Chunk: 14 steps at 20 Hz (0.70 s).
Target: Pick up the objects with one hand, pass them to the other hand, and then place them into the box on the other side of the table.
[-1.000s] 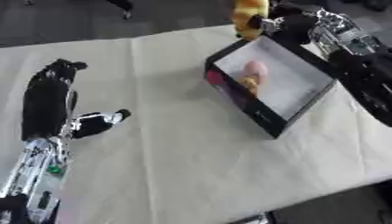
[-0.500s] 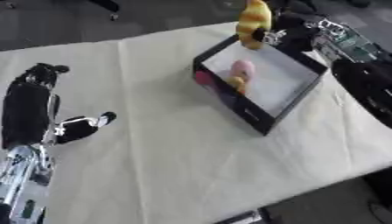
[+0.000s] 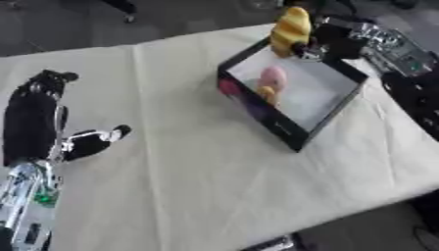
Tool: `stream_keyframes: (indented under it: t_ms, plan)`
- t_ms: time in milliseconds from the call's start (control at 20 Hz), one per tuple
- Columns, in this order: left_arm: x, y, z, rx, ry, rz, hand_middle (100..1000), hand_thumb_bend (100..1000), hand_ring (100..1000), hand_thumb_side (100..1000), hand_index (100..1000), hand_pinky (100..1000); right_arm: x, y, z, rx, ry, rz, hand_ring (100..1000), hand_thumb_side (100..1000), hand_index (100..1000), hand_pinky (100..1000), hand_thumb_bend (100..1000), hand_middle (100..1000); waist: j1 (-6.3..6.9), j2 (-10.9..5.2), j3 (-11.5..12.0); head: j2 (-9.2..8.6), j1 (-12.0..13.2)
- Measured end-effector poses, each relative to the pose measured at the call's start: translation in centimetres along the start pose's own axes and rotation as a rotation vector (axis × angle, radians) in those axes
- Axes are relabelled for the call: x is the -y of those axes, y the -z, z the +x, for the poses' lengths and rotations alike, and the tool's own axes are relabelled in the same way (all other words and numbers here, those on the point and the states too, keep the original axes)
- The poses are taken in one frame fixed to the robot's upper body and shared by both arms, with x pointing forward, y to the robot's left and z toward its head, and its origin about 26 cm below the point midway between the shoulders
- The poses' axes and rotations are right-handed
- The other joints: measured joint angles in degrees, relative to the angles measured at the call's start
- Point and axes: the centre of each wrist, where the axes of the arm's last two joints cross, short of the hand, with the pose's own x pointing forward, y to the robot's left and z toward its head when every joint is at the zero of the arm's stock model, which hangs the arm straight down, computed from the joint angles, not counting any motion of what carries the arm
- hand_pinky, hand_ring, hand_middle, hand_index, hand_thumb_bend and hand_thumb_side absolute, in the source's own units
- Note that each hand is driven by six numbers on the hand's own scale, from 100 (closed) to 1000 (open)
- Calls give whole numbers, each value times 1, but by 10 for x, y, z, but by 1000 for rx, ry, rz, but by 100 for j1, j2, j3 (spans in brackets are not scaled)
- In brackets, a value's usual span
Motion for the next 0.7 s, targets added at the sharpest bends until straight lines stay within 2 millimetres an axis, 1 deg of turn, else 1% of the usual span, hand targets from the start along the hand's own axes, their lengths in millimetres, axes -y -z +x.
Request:
stream_keyframes:
  t_ms: [300, 700]
  plan:
    - [0, 0, -1, -4, 0, 1, 674, 916, 763, 399, 780, 811, 3, -8, -6, 54, -121, -10, 1000, 200, 1000, 1000, 100, 1000, 0, 0, 2, 0, 17]
    - [-1, 0, -1, -6, -1, 4, 674, 917, 763, 398, 780, 811, 3, -12, -10, 52, -161, -40, 1000, 199, 1000, 1000, 100, 1000, 0, 0, 13, 0, 17]
